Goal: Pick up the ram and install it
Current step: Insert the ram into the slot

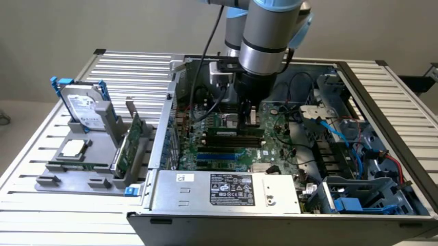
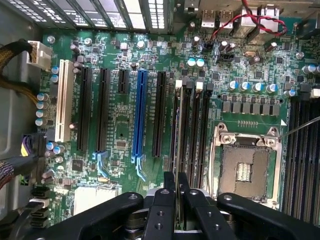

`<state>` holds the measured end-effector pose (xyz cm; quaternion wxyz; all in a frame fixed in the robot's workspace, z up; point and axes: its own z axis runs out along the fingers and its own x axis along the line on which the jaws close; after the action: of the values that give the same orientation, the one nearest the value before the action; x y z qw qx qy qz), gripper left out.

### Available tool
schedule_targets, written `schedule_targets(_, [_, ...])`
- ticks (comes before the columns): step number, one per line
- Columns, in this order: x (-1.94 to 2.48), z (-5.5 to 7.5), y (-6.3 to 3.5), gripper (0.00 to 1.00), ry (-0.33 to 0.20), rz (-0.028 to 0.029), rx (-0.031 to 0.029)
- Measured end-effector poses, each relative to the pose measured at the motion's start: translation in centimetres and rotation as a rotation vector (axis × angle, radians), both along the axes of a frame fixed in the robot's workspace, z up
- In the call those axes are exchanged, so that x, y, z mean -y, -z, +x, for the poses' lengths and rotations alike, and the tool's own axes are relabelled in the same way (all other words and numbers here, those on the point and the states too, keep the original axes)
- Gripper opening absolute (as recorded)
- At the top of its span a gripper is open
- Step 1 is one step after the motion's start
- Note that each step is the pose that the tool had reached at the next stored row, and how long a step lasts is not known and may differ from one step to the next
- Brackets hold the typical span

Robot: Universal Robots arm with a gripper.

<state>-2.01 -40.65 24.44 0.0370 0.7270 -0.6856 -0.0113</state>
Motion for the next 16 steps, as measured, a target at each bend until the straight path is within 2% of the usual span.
schedule_targets(5, [0.00, -0.2, 0.89, 0.14, 0.000, -0.0001, 0.0011])
schedule_targets(10, [0.01, -0.3, 1.41, 0.14, 0.000, -0.0004, 0.0114])
schedule_targets(16, [0.01, -0.3, 1.45, 0.14, 0.000, 0.0000, 0.0121])
